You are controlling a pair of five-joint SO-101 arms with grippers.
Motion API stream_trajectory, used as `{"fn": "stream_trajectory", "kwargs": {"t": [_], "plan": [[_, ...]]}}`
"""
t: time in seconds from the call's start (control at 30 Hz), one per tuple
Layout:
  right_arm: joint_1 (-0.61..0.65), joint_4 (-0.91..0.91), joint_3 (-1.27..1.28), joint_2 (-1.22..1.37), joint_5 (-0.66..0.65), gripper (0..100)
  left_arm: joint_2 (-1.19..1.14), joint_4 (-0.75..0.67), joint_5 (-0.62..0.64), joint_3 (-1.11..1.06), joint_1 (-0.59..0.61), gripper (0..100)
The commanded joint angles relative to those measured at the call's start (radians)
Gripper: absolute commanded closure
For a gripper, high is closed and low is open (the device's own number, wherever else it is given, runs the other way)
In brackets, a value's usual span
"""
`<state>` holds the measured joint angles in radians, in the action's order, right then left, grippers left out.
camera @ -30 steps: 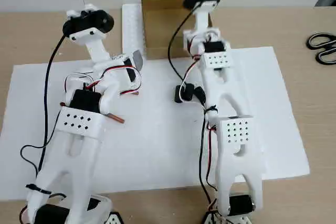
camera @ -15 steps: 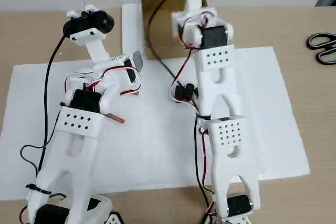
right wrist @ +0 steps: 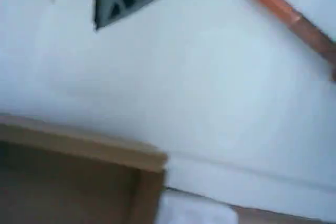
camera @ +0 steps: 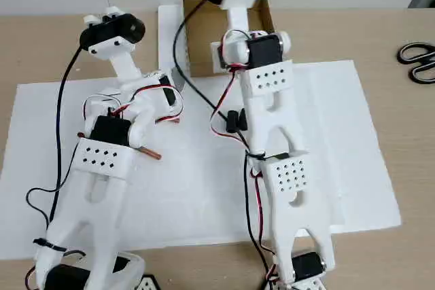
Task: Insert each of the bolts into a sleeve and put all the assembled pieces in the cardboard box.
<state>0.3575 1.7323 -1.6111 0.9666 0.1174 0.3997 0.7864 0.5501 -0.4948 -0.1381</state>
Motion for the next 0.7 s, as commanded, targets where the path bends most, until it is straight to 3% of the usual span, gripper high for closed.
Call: {"fn": "stream_trajectory", "kwargs": {"t": [0.0, 0.37, 0.67], "plan": [[0.018, 0.027, 0.11, -0.125, 0.011, 81.2, 0.012, 0.002, 0.005, 0.005, 0.002, 85], [0.038, 0.012, 0.766, -0.503, 0.048, 77.3, 0.012, -0.003, 0.006, -0.025, 0.002, 85], [0.039, 0.004, 0.859, -0.449, 0.092, 77.3, 0.012, 0.0, 0.008, -0.025, 0.002, 85]]}}
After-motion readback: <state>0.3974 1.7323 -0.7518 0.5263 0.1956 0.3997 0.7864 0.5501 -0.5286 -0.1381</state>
